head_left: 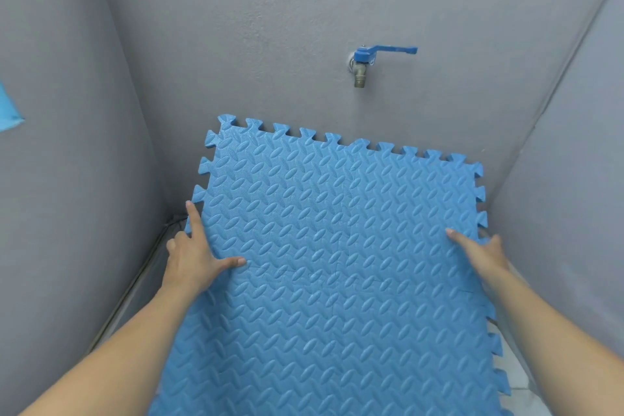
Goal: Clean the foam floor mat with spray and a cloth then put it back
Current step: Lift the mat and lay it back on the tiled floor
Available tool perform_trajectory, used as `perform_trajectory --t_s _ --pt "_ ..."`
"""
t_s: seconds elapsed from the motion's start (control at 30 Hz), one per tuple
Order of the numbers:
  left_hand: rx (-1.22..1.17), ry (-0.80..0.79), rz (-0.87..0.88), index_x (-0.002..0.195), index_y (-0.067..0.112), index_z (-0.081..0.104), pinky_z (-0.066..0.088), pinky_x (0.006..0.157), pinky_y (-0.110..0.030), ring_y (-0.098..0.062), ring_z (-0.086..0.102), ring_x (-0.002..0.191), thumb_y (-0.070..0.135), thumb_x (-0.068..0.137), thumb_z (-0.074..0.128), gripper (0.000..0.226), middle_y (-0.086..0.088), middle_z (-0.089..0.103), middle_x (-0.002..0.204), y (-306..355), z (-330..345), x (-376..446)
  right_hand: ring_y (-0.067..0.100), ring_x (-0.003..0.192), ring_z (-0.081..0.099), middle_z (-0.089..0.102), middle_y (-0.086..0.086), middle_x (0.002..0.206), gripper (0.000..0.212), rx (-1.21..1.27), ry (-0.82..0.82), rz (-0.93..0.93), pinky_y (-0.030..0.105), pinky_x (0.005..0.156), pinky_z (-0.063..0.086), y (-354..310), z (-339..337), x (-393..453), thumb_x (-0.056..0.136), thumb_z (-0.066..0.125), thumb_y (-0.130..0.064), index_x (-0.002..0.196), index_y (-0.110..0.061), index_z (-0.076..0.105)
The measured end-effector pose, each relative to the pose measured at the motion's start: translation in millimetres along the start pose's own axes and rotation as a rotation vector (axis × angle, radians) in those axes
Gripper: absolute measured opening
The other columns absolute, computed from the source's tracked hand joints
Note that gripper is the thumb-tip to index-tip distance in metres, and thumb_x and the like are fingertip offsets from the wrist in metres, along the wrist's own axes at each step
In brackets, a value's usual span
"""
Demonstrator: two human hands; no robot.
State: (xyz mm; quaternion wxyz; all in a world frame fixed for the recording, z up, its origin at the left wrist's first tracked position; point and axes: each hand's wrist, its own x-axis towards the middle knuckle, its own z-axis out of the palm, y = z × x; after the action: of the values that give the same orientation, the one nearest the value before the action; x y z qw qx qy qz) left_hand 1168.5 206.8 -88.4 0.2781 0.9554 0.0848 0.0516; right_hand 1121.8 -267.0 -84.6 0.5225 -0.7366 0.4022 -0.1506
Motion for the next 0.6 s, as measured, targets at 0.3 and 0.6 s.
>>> perform_trajectory --t_s 0.3,0.6 --pt "-0.439 -0.283 -0.278 0.119 0.019 0.023 0.048 0.097 -0.041 -0.021 0.056 0.110 0.030 0.048 0.095 0.101 0.000 0.053 0.120 -33.7 -60.3 -38.4 0.021 0.095 0.061 0.066 0.002 0.108 0.089 0.169 0.082 0.022 0.038 0.088 0.050 -27.1 -43.0 -31.6 0.032 0.072 -0.087 0.097 -0.028 0.060" --pt "-0.359 -0.067 -0.400 0.121 0.008 0.027 0.044 0.085 -0.039 -0.020 0.053 0.100 0.023 0.054 0.093 0.095 -0.001 0.051 0.110 60.4 -262.6 -90.0 0.013 0.105 0.065 0.068 -0.004 0.117 0.053 0.124 -0.118 -0.141 0.023 0.082 0.057 -211.0 -144.3 -148.9 0.075 0.083 -0.030 0.120 -0.025 0.055"
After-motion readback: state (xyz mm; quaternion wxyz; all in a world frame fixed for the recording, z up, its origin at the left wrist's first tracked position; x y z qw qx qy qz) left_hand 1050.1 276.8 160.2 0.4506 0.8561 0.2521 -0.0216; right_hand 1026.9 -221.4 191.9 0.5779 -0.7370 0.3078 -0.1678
